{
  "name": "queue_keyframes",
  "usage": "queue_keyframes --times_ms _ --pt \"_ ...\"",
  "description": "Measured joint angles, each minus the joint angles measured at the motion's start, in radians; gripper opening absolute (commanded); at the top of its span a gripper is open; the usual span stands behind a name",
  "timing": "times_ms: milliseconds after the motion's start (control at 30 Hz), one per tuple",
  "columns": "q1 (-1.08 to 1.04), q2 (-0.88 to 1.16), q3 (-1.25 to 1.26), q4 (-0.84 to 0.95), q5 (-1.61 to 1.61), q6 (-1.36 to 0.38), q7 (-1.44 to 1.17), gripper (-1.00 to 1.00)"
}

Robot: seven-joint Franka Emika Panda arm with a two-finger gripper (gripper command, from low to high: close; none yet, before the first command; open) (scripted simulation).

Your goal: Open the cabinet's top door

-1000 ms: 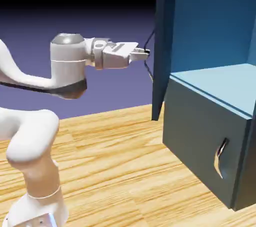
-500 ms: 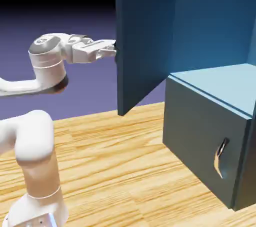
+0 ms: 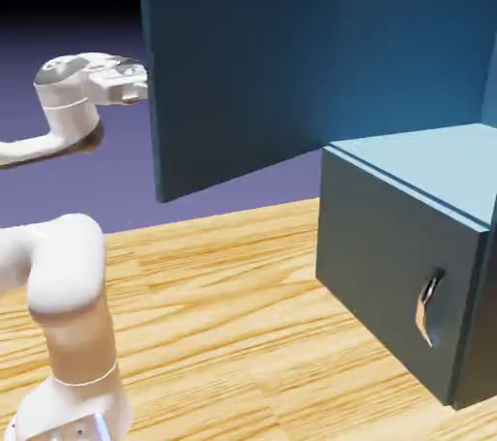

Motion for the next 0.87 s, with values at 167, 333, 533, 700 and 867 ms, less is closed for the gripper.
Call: queue_keyframes --times_ms 167,333,533,700,867 --pt "0.170 0.176 -0.065 0.001 -0.144 -0.118 0.133 -1.00" --pt "0.098 0.306 0.053 0.141 -0.116 -0.281 0.191 -1.00" --pt "-0.117 0.370 0.245 0.354 -0.034 -0.445 0.194 -1.00" --pt "-0.298 0.381 0.380 0.520 0.014 -0.555 0.176 -1.00" --pt "-0.480 0.359 0.493 0.689 0.051 -0.654 0.138 -1.00"
